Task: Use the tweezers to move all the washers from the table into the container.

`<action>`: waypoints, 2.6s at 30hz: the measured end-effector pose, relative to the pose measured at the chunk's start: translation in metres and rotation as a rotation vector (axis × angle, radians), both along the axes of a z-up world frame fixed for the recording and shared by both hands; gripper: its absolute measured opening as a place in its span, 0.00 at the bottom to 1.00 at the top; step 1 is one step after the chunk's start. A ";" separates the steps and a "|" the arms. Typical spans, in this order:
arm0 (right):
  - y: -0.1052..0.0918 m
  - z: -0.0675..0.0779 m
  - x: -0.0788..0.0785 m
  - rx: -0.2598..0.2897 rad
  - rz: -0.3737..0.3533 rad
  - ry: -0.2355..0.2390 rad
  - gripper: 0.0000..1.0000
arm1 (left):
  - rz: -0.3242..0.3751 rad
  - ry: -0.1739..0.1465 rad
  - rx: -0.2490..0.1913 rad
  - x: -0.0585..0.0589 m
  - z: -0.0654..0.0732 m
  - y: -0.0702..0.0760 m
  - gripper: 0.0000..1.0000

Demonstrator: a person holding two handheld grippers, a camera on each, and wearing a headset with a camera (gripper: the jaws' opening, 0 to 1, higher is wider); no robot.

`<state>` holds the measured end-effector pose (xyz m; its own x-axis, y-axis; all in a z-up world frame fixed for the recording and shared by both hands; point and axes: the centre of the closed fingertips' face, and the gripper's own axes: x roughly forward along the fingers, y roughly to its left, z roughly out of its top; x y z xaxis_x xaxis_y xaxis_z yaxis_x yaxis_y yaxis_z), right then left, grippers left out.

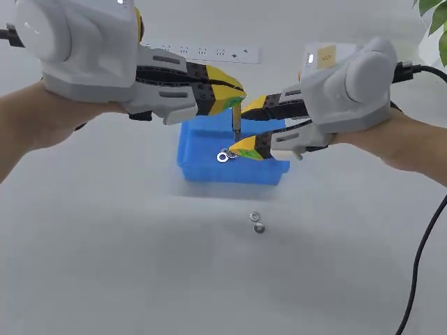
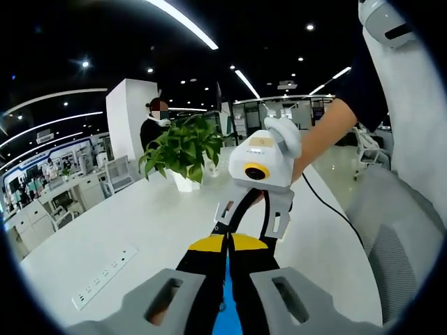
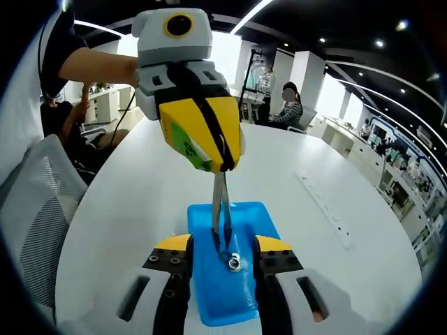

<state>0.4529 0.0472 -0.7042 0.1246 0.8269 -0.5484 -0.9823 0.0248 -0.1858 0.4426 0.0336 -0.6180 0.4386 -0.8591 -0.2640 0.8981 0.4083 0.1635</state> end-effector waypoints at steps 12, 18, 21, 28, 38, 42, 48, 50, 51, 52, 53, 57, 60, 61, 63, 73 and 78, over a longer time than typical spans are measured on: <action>-0.042 0.006 -0.028 0.076 -0.089 0.029 0.54 | 0.001 -0.046 0.009 -0.018 0.005 -0.010 0.04; -0.058 0.002 -0.053 0.090 -0.099 0.026 0.63 | -0.027 -0.029 0.004 -0.041 0.005 -0.033 0.04; -0.064 -0.001 -0.063 0.103 -0.100 0.058 0.66 | -0.050 -0.024 0.007 -0.053 0.004 -0.039 0.04; -0.079 -0.018 -0.089 0.087 -0.081 0.130 0.74 | -0.069 -0.033 0.058 -0.075 -0.017 -0.047 0.04; -0.089 -0.043 -0.116 0.058 -0.089 0.199 0.86 | -0.067 0.014 0.074 -0.095 -0.045 -0.055 0.04; -0.090 -0.042 -0.119 0.091 -0.102 0.230 0.89 | -0.069 0.031 0.058 -0.097 -0.048 -0.060 0.04; -0.093 -0.041 -0.117 0.112 -0.110 0.233 0.95 | -0.074 0.045 0.052 -0.097 -0.052 -0.066 0.04; -0.093 -0.041 -0.116 0.118 -0.115 0.236 0.98 | -0.077 0.046 0.054 -0.097 -0.053 -0.067 0.04; -0.093 -0.041 -0.115 0.123 -0.121 0.237 0.99 | -0.076 0.044 0.058 -0.096 -0.054 -0.067 0.04; -0.093 -0.041 -0.115 0.124 -0.123 0.237 1.00 | -0.075 0.051 0.058 -0.096 -0.056 -0.067 0.04; -0.093 -0.041 -0.116 0.125 -0.123 0.239 1.00 | -0.071 0.050 0.058 -0.096 -0.056 -0.067 0.04; -0.091 -0.040 -0.119 0.133 -0.115 0.249 1.00 | -0.067 0.055 0.059 -0.094 -0.057 -0.067 0.04; -0.090 -0.041 -0.122 0.137 -0.113 0.254 1.00 | -0.067 0.057 0.059 -0.094 -0.058 -0.067 0.04; -0.090 -0.041 -0.123 0.135 -0.109 0.252 1.00 | -0.069 0.061 0.059 -0.093 -0.059 -0.068 0.04; -0.091 -0.043 -0.124 0.128 -0.110 0.252 1.00 | -0.066 0.063 0.059 -0.092 -0.061 -0.068 0.04; -0.096 -0.045 -0.124 0.122 -0.129 0.259 0.98 | -0.052 0.074 0.068 -0.086 -0.068 -0.065 0.04; -0.096 -0.047 -0.123 0.118 -0.127 0.263 0.97 | -0.054 0.074 0.065 -0.085 -0.068 -0.067 0.04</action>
